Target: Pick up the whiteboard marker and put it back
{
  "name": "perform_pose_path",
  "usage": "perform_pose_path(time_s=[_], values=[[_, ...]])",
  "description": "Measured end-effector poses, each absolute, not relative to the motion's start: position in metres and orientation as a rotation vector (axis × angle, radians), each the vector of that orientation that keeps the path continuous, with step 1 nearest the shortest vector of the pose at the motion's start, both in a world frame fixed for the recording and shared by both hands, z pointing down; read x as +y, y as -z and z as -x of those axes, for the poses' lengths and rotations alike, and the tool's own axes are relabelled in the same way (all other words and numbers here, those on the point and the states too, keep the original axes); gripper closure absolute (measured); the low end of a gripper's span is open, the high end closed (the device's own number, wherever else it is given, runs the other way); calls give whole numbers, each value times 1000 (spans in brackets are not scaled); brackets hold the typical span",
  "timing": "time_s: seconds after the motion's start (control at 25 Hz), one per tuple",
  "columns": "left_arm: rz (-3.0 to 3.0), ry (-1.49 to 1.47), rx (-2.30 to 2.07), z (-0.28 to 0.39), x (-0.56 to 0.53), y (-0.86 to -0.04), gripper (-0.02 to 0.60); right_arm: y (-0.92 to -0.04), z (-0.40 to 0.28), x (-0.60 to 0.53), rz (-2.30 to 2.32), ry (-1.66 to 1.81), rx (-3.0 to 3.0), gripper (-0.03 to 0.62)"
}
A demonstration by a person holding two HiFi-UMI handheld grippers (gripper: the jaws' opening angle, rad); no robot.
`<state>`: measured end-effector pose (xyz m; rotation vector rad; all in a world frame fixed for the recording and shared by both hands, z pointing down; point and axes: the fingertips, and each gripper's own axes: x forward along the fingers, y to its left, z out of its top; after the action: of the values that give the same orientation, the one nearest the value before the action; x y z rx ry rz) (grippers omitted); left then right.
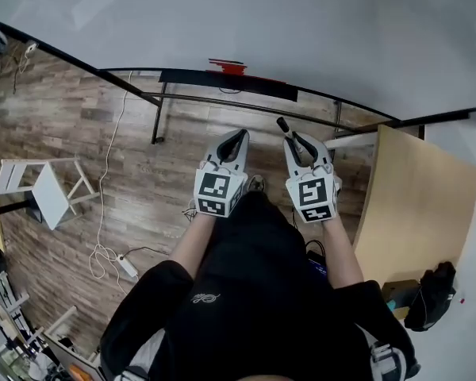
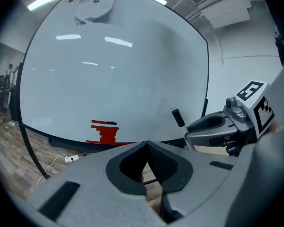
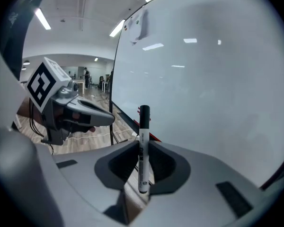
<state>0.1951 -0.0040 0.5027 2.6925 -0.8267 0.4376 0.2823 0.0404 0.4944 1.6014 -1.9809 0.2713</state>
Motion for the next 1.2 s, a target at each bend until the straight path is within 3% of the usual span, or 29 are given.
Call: perform_pose_path(time_s=[0.56, 1.2], values=[[-2858, -298, -824, -196, 41, -436, 575, -422, -295, 106, -2208, -225, -2052, 540], [-2835, -159, -945, -72, 48, -396, 575, -380, -177, 107, -2212, -63, -2192, 540]])
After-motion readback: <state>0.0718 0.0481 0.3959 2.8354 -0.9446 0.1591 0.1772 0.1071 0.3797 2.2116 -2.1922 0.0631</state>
